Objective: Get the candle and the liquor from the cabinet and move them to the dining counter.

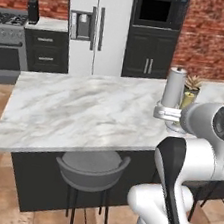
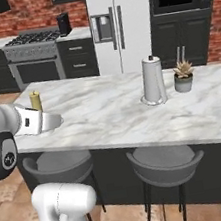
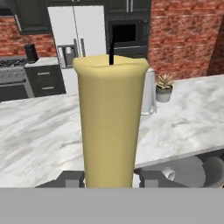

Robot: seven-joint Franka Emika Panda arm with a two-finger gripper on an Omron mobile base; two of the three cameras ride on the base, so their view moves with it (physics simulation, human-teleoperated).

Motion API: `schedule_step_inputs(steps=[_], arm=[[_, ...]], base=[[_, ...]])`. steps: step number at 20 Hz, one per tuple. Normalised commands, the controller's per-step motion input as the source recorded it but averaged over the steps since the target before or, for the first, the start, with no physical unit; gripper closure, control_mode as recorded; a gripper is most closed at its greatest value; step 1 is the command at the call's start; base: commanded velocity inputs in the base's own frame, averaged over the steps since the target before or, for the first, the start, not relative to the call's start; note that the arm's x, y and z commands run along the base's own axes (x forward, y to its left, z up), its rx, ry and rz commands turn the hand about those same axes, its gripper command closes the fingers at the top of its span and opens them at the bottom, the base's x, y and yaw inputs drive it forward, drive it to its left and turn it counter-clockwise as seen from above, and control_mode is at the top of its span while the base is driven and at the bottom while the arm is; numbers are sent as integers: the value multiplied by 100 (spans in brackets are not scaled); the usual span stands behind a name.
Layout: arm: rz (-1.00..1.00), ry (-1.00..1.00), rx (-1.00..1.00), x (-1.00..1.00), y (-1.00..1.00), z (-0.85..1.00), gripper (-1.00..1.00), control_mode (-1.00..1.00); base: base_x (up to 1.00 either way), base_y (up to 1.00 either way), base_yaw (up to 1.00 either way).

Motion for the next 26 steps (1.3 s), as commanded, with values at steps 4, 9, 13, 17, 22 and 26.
schedule_step_inputs(steps=[4, 9, 13, 17, 22, 26], arm=[[0, 0, 0, 0, 0, 0, 100, 100], [0, 0, 0, 0, 0, 0, 100, 100], [0, 0, 0, 0, 0, 0, 100, 100], [0, 0, 0, 0, 0, 0, 100, 100], [0, 0, 0, 0, 0, 0, 100, 100], [0, 0, 0, 0, 0, 0, 100, 100]], base=[[39, -43, 20], [43, -38, 23], [55, -34, 18], [51, -19, 14], [21, -5, 2], [0, 0, 0]])
